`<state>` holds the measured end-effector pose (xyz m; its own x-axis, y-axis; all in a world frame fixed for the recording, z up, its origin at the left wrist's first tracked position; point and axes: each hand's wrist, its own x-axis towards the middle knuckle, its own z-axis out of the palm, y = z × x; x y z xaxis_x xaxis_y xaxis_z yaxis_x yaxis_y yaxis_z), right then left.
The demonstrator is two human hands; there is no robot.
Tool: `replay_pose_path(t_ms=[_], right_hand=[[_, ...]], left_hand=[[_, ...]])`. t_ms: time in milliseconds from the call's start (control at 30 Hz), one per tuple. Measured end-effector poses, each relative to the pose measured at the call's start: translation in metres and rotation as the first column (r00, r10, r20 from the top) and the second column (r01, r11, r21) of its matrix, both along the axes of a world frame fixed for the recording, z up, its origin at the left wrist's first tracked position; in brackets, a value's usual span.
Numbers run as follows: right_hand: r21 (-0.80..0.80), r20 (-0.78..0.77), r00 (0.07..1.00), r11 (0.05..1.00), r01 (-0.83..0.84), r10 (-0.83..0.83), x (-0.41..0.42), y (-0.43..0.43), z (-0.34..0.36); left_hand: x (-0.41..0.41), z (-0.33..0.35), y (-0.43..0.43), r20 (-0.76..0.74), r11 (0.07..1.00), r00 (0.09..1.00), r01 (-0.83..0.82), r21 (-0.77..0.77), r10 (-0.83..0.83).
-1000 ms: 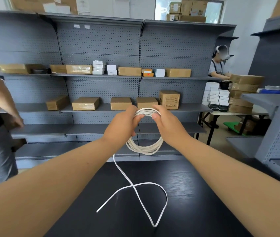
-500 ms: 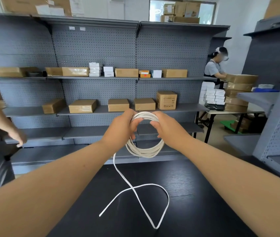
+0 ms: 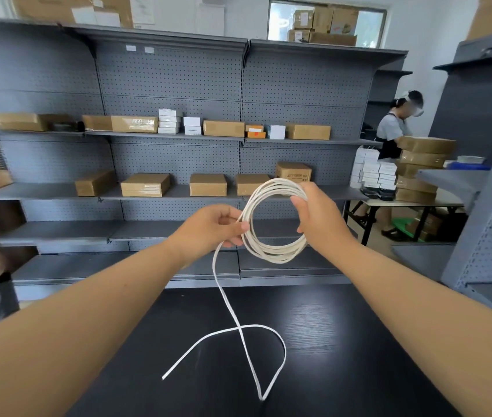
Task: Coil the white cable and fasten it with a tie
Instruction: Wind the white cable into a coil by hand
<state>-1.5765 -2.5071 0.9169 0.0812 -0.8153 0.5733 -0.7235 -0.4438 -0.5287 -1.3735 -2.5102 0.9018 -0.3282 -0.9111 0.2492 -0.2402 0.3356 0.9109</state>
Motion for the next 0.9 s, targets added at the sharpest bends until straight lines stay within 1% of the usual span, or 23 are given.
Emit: replay_pose_path(t_ms=[67, 133, 167, 267, 300, 400, 433, 533, 600, 667, 733, 833, 900], right_hand=[[-0.002, 0.023, 1.0, 1.0, 0.01, -0.01, -0.004, -0.001, -0.001], [-0.03, 0.071, 0.997, 0.999, 0.016, -0.014, -0.005, -0.001, -0.004], [-0.048, 0.11, 0.994, 0.999, 0.014, -0.008, -0.004, -0.001, -0.006], [-0.084, 0.225, 0.974, 0.996, 0.029, -0.009, 0.0, 0.0, -0.013], [-0.084, 0.26, 0.966, 0.996, 0.036, -0.013, 0.002, 0.0, -0.016], [-0.077, 0.366, 0.931, 0.997, 0.029, 0.002, 0.006, 0.001, -0.023], [-0.065, 0.391, 0.92, 0.998, 0.022, 0.005, 0.007, 0.001, -0.025], [-0.021, 0.456, 0.889, 1.0, -0.022, 0.029, 0.008, 0.001, -0.029], [-0.011, 0.452, 0.891, 0.999, -0.041, 0.042, 0.008, 0.002, -0.031], [0.001, 0.407, 0.913, 0.999, -0.044, 0.04, 0.007, 0.001, -0.031], [0.024, 0.367, 0.929, 0.998, -0.056, 0.044, 0.006, -0.002, -0.031], [0.057, 0.317, 0.947, 0.996, -0.065, 0.044, 0.007, -0.003, -0.028], [0.038, 0.27, 0.961, 0.997, -0.07, 0.058, 0.009, -0.004, -0.024]], left_hand=[[-0.005, 0.0, 0.001, 0.017, 0.999, 0.999, -0.038, -0.029, 0.039], [-0.013, -0.003, 0.001, 0.008, 0.99, 0.993, -0.119, -0.069, 0.12], [-0.018, -0.005, 0.001, -0.025, 0.986, 0.988, -0.153, -0.071, 0.151], [-0.035, -0.012, 0.003, -0.2, 0.979, 0.961, -0.201, -0.023, 0.192], [-0.04, -0.013, 0.004, -0.237, 0.975, 0.948, -0.221, -0.019, 0.21], [-0.052, -0.016, 0.008, -0.281, 0.958, 0.925, -0.282, -0.059, 0.255], [-0.054, -0.017, 0.01, -0.264, 0.944, 0.926, -0.31, -0.115, 0.272], [-0.055, -0.019, 0.013, -0.111, 0.862, 0.926, -0.377, -0.34, 0.361], [-0.053, -0.018, 0.014, -0.034, 0.815, 0.907, -0.394, -0.425, 0.42], [-0.049, -0.015, 0.013, 0.013, 0.779, 0.887, -0.399, -0.484, 0.462], [-0.044, -0.013, 0.013, 0.061, 0.763, 0.876, -0.381, -0.522, 0.479], [-0.037, -0.009, 0.014, 0.157, 0.769, 0.861, -0.332, -0.546, 0.483], [-0.032, -0.007, 0.014, 0.192, 0.768, 0.855, -0.307, -0.562, 0.482]])
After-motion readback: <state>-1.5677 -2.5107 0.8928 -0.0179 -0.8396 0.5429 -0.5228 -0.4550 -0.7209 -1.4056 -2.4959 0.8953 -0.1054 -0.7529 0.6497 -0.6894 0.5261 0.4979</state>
